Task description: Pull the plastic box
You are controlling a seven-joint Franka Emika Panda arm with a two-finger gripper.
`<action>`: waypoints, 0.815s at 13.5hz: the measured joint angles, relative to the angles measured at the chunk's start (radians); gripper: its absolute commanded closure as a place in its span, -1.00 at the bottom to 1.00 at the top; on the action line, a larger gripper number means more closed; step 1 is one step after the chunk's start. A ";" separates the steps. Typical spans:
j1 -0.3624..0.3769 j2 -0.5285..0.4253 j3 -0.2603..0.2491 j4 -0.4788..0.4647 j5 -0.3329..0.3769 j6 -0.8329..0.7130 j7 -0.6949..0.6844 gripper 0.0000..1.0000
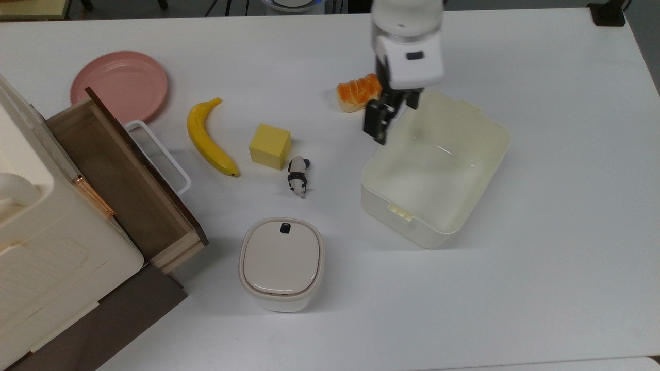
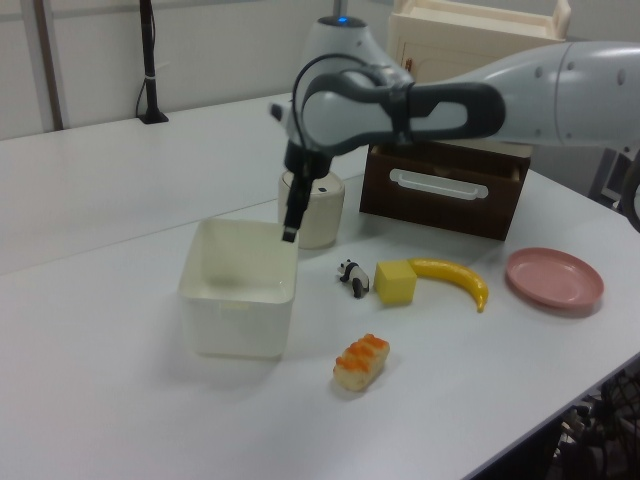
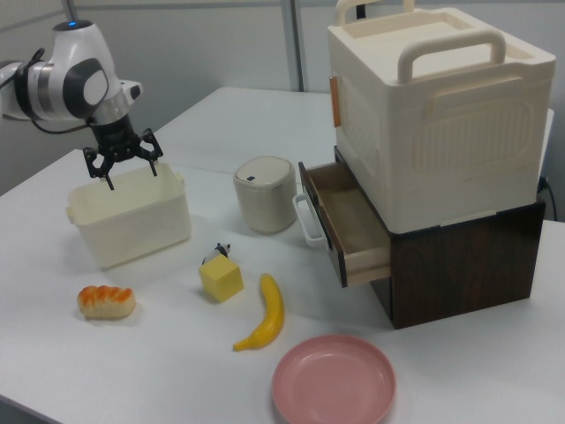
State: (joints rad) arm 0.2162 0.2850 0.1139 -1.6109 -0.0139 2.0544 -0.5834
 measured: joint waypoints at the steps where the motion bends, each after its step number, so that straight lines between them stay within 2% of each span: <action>1: 0.002 0.011 0.011 0.000 -0.007 0.018 0.000 -1.00; 7: 0.023 0.074 0.019 0.001 -0.023 0.039 0.000 -1.00; 11: 0.023 0.077 0.019 0.002 -0.024 0.039 0.000 -1.00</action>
State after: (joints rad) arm 0.2395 0.3618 0.1326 -1.6093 -0.0376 2.0938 -0.5834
